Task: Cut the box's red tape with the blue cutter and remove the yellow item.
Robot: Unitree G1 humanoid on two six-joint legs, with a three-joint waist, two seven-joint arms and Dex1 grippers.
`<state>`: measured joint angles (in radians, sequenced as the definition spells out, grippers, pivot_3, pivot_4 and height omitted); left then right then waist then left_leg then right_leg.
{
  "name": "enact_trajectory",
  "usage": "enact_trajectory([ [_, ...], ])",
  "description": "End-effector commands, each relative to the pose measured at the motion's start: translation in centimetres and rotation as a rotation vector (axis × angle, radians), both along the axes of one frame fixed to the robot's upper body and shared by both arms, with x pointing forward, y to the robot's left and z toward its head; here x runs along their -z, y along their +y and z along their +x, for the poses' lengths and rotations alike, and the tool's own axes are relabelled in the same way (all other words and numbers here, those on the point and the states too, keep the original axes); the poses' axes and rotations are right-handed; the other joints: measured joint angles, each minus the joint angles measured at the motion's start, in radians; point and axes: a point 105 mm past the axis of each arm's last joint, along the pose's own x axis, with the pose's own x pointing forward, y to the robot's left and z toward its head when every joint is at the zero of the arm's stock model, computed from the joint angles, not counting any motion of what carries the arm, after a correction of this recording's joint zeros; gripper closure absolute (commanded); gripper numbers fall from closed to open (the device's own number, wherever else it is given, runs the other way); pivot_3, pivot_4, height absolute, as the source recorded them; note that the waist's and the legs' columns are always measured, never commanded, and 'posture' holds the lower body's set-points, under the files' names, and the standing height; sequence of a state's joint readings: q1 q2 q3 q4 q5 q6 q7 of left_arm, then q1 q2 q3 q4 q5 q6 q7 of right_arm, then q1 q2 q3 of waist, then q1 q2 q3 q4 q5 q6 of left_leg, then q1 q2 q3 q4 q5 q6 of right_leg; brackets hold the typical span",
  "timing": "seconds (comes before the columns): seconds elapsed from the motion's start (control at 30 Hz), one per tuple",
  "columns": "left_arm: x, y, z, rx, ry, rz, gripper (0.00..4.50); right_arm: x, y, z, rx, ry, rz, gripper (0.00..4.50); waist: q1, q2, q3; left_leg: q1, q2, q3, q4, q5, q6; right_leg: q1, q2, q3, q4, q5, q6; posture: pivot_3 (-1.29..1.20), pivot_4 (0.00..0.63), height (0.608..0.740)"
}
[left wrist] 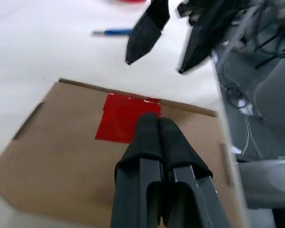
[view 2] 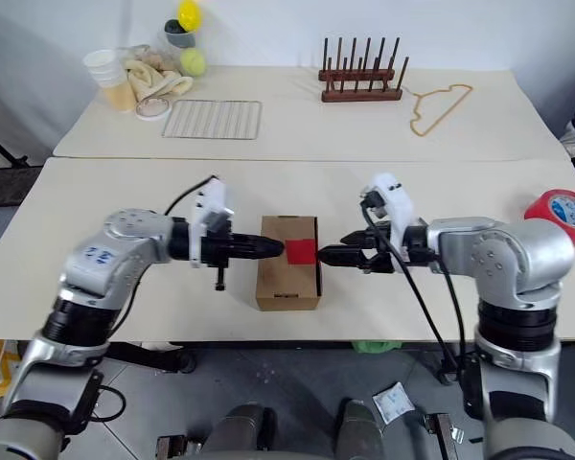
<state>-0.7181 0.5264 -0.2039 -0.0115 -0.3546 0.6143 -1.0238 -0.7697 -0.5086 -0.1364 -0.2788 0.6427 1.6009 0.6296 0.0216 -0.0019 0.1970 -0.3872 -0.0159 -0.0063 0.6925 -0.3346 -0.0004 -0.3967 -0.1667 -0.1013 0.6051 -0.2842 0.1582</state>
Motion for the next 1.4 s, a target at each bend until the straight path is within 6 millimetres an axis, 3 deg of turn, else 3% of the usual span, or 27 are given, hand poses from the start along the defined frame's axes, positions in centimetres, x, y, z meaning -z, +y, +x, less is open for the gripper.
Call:
enact_trajectory([
  [0.03, -0.2, -0.3, 0.4, 0.001, -0.066, 0.027, 4.5, -0.2, -0.1, 0.6, 0.036, -0.027, -0.013, 0.3, 0.0, 0.0, 0.0, 0.0, 0.0, 0.0, 0.0, 0.0, 0.0, 0.0, 0.0, 0.0, 0.0, 0.0, 0.0, 0.0, 0.15, 0.74],
  [0.53, 1.3, 0.2, 0.5, -0.004, -0.032, 0.03, 4.5, 2.0, -0.9, 1.9, 0.085, 0.002, -0.073, 0.3, -0.002, 0.0, 0.0, 0.0, 0.0, 0.0, 0.0, 0.0, 0.0, -0.001, 0.0, 0.0, 0.001, 0.0, 0.0, 0.0, 0.15, 0.74],
  [0.9, 2.0, 0.6, 0.5, -0.019, -0.011, 0.042, 4.5, 3.2, -2.6, 1.9, 0.117, 0.043, -0.135, 0.3, 0.001, 0.0, 0.0, 0.001, 0.0, 0.0, 0.0, 0.0, 0.0, 0.0, 0.0, 0.0, 0.001, 0.0, 0.0, 0.0, 0.15, 0.74],
  [1.1, 2.0, 0.5, 0.5, -0.018, -0.01, 0.043, 4.5, 3.5, -2.1, 2.1, 0.125, 0.055, -0.176, 0.3, 0.0, 0.0, 0.0, 0.001, 0.0, 0.0, 0.0, 0.0, 0.0, 0.0, 0.0, 0.0, 0.001, 0.0, 0.0, 0.0, 0.15, 0.74],
  [1.4, 2.2, 0.5, 0.7, -0.027, -0.011, 0.05, 4.5, 3.8, -2.6, 3.1, 0.163, -0.044, -0.287, 0.3, 0.001, 0.0, 0.0, 0.001, 0.0, 0.0, 0.0, 0.0, 0.0, 0.0, 0.0, 0.0, 0.001, 0.0, 0.0, 0.0, 0.15, 0.74],
])
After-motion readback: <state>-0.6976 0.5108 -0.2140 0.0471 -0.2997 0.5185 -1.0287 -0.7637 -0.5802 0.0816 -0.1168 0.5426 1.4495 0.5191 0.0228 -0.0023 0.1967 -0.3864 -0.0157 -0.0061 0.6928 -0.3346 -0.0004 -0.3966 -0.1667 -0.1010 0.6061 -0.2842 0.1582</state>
